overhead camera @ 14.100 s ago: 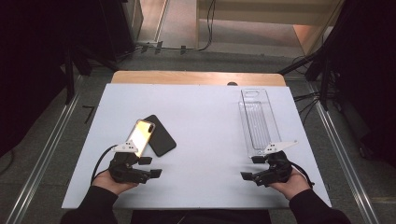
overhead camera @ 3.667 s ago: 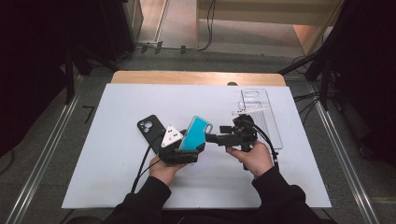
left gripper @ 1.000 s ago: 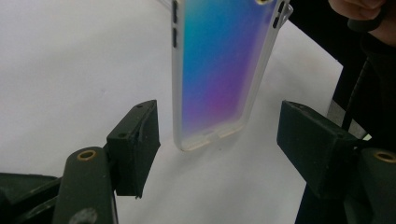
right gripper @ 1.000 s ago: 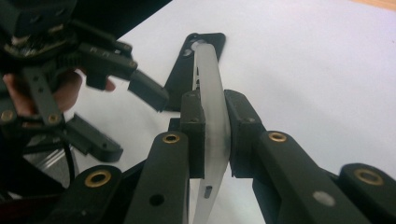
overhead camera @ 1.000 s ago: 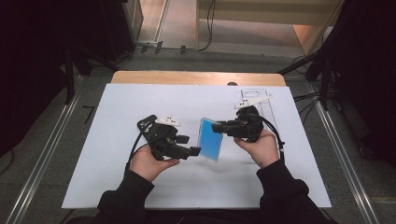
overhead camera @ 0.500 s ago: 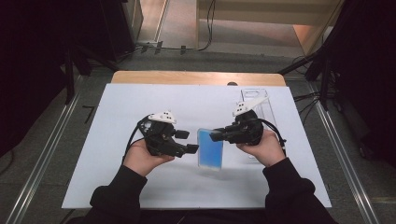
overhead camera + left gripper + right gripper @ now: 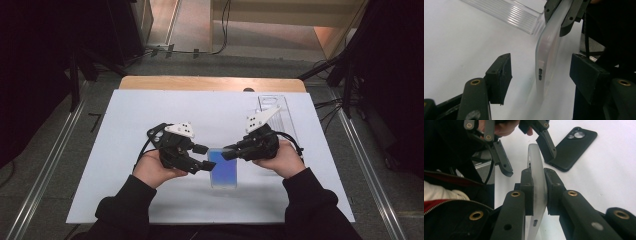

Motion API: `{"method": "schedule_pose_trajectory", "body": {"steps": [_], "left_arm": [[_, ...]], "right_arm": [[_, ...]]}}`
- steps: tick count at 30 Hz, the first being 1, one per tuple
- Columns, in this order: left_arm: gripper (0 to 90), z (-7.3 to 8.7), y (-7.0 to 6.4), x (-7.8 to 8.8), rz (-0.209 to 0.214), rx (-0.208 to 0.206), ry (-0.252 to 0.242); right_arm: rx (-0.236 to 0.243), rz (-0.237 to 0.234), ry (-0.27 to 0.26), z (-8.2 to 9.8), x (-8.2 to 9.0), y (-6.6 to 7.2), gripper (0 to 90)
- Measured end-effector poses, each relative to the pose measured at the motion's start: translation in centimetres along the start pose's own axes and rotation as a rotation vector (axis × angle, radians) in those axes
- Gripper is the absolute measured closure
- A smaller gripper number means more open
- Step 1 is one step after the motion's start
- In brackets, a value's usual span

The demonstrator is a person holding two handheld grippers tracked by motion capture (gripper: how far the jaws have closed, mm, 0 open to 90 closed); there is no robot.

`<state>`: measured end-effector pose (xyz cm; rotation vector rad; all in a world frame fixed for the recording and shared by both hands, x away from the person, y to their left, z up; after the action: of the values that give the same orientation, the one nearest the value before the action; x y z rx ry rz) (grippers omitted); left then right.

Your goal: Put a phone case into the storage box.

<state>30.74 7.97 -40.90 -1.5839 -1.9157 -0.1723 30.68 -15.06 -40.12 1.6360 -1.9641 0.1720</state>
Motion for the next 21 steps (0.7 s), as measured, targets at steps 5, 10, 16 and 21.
{"method": "schedule_pose_trajectory", "body": {"steps": [5, 10, 16, 21], "left_arm": [[42.7, -0.1, -0.15, -0.02, 0.029, -0.006, 0.007], [56.7, -0.03, -0.09, 0.15, 0.059, -0.011, -0.004], [80.7, 0.15, 0.09, -0.05, 0.142, 0.024, 0.033], [81.1, 0.07, 0.14, 0.08, 0.156, 0.037, 0.029]], "right_arm": [[0.014, -0.033, 0.013, 0.0, -0.3, 0.19, 76.9], [0.024, -0.062, 0.015, 0.04, -0.45, 0.27, 76.8], [0.025, -0.091, 0.014, 0.06, -0.52, 0.26, 76.9], [0.018, -0.096, 0.01, 0.1, -0.5, 0.18, 76.2]]}}
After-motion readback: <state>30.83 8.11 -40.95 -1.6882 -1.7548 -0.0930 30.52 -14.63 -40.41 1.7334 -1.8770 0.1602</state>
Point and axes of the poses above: each handheld gripper's, and its own axes: x roughly backward along the jaws, z roughly out of its underside, y roughly to its left, the point moved 2 cm from there along -x, roughly forward along the jaws, and after that the axes turned 6 degrees about -y, right-handed, at the moved point
